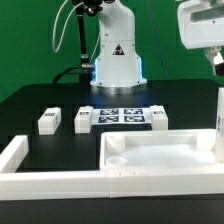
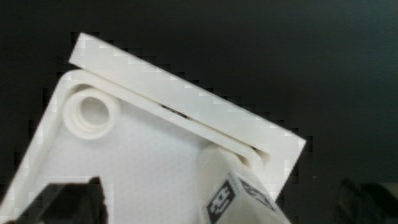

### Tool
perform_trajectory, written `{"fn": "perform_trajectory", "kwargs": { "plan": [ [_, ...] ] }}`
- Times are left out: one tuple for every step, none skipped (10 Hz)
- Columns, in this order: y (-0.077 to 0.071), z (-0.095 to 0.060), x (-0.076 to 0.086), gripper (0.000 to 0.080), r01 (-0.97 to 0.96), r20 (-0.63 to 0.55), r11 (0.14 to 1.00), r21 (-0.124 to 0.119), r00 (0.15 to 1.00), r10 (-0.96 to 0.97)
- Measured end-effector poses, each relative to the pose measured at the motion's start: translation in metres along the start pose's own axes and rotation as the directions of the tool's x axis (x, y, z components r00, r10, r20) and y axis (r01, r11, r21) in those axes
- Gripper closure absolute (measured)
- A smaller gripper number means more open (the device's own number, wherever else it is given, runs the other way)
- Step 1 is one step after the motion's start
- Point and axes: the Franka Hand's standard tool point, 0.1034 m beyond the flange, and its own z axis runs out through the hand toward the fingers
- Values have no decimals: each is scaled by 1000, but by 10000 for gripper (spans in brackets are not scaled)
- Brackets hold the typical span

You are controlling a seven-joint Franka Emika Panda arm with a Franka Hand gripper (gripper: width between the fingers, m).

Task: Assemble desk

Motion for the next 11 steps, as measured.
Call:
{"fn": "perform_trajectory", "kwargs": {
  "plan": [
    [19, 7, -2, 151, 120, 9, 993, -21, 993, -120],
    [34, 8, -4, 151, 222, 29, 974, -36, 975, -221],
    [54, 9, -6, 151, 342, 52, 938, -46, 939, -340],
    [62, 13, -8, 151, 374, 48, 926, -56, 927, -372],
    [62, 15, -11, 151, 454, 33, 889, -61, 891, -453],
    [62, 15, -8, 151, 522, 35, 851, -57, 853, -521],
    [62, 15, -7, 151, 566, 38, 822, -56, 824, -565],
    [66, 18, -6, 151, 626, 47, 778, -57, 780, -624],
    [82, 32, -3, 151, 661, 77, 747, -71, 751, -656],
    [97, 43, -1, 151, 672, 107, 736, -84, 740, -664],
    [110, 48, 4, 151, 684, 125, 723, -94, 729, -673]
  ]
}}
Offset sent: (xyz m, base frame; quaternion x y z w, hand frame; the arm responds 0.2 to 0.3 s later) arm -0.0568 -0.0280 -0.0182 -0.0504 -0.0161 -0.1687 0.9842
